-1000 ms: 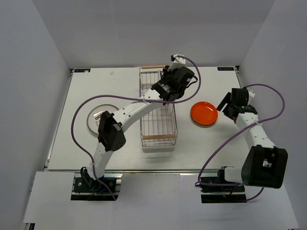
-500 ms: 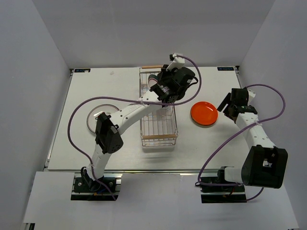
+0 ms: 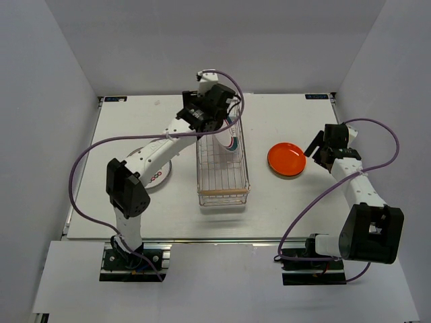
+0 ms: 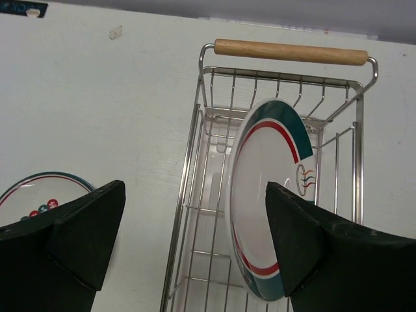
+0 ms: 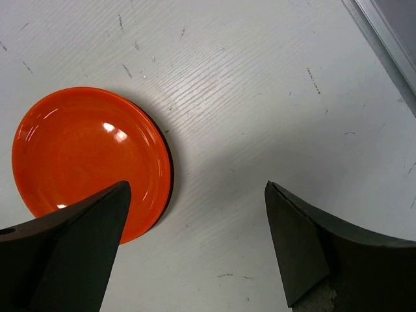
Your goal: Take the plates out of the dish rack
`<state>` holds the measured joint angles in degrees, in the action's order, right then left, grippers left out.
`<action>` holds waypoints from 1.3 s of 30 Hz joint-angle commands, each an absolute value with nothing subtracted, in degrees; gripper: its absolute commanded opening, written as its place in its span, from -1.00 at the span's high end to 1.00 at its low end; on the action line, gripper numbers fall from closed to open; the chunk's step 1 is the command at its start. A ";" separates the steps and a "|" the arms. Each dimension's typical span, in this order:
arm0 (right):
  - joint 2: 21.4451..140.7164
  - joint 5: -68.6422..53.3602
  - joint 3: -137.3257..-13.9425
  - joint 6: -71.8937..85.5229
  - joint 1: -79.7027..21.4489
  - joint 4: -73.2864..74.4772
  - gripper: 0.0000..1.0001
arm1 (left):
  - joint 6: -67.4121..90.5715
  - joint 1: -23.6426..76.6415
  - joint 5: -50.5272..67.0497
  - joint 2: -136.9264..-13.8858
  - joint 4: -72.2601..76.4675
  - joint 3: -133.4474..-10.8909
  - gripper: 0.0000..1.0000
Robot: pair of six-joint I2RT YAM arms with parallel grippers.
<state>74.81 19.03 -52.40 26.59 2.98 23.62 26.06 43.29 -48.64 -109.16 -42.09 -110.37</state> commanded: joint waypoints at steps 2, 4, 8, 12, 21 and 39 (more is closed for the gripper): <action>75.32 18.89 -54.58 26.28 2.99 23.11 -0.78 | 30.41 40.00 -38.68 -109.07 -43.33 -110.04 -0.91; 75.41 18.90 -54.58 26.19 2.99 23.11 -0.78 | 30.50 38.33 -34.57 -109.69 -42.46 -109.95 -0.80; 75.85 18.81 -54.75 26.10 3.08 23.03 -0.78 | 31.11 36.13 -29.10 -111.27 -40.61 -109.25 -0.64; 76.55 18.81 -55.02 26.02 2.99 23.12 -0.78 | 31.55 34.98 -26.02 -110.83 -38.85 -107.06 -0.40; 77.17 19.16 -55.28 26.02 2.99 23.38 -0.78 | 30.33 33.75 -21.89 -111.09 -36.65 -105.38 0.44; 76.46 19.07 -55.28 25.75 2.99 23.55 -0.78 | 23.82 34.80 -35.07 -107.32 -43.95 -113.56 1.00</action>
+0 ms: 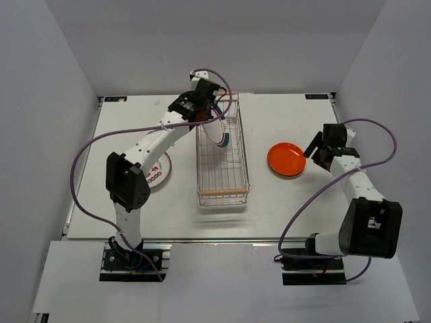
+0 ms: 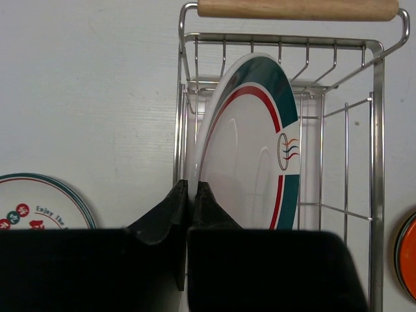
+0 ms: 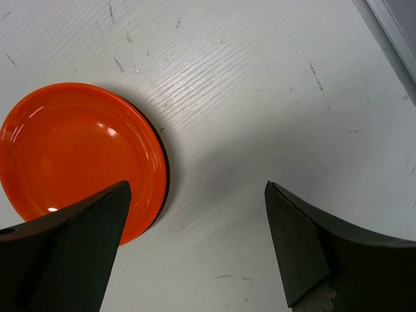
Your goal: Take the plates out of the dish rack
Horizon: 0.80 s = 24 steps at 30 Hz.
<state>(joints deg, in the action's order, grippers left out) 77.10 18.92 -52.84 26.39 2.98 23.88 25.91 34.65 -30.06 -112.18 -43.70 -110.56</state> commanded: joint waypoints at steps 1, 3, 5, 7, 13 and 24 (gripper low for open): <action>76.38 18.99 -55.28 25.84 2.99 23.47 -0.78 | 23.30 34.80 -35.07 -106.53 -43.60 -113.21 1.00; 76.29 18.98 -55.20 25.75 2.99 23.47 -0.78 | 22.24 34.80 -34.28 -104.25 -42.54 -112.68 1.00; 76.11 18.98 -55.20 25.66 2.99 23.38 -0.78 | 21.89 34.28 -33.05 -102.40 -41.75 -112.15 1.00; 76.20 18.90 -55.20 25.66 3.08 23.38 -0.78 | 22.50 33.76 -33.83 -98.71 -40.79 -109.87 1.00; 76.11 18.02 -55.11 25.58 3.08 22.94 -0.78 | 27.14 31.30 -33.57 -83.87 -34.46 -96.70 1.00; 75.50 17.14 -54.58 25.22 2.99 22.41 -0.78 | 41.56 13.65 -34.64 -73.13 -35.16 -77.80 1.00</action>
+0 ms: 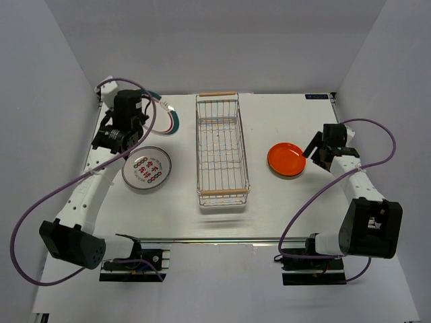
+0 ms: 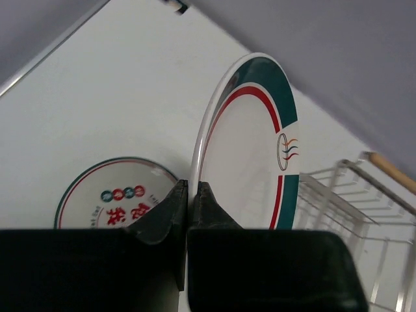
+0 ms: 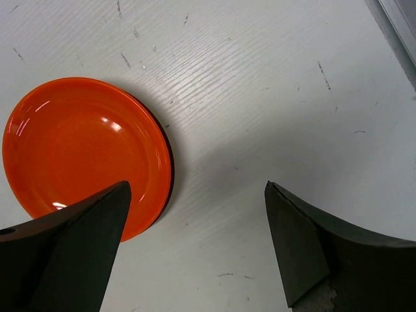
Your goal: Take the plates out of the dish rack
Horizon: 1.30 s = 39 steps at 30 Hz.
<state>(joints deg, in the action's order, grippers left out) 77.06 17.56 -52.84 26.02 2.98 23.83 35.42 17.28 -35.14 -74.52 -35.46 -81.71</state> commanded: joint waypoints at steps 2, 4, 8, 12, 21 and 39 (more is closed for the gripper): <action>75.67 16.88 -54.58 25.05 3.16 22.24 -0.78 | 44.38 11.52 -33.32 -70.59 -33.93 -72.20 1.00; 76.11 16.70 -54.84 25.14 3.08 22.24 -0.78 | 46.92 8.89 -31.91 -69.18 -32.61 -68.14 1.00; 76.73 16.17 -55.02 24.96 2.99 22.41 -0.78 | 51.32 5.54 -29.98 -67.95 -33.58 -58.48 1.00; 76.82 16.17 -55.02 24.96 2.99 22.33 -0.78 | 54.75 4.04 -29.18 -64.97 -31.56 -53.45 1.00; 76.38 13.89 -54.76 24.61 2.99 22.24 -0.78 | 57.57 2.29 -30.24 -68.19 -32.69 -49.31 1.00; 76.02 14.15 -54.84 24.70 3.16 22.76 -0.78 | 58.62 1.76 -27.60 -73.12 -31.90 -47.81 -0.52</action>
<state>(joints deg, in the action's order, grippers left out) 77.08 14.70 -52.84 25.06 2.98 23.79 58.48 1.87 -28.16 -72.03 -32.73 -46.26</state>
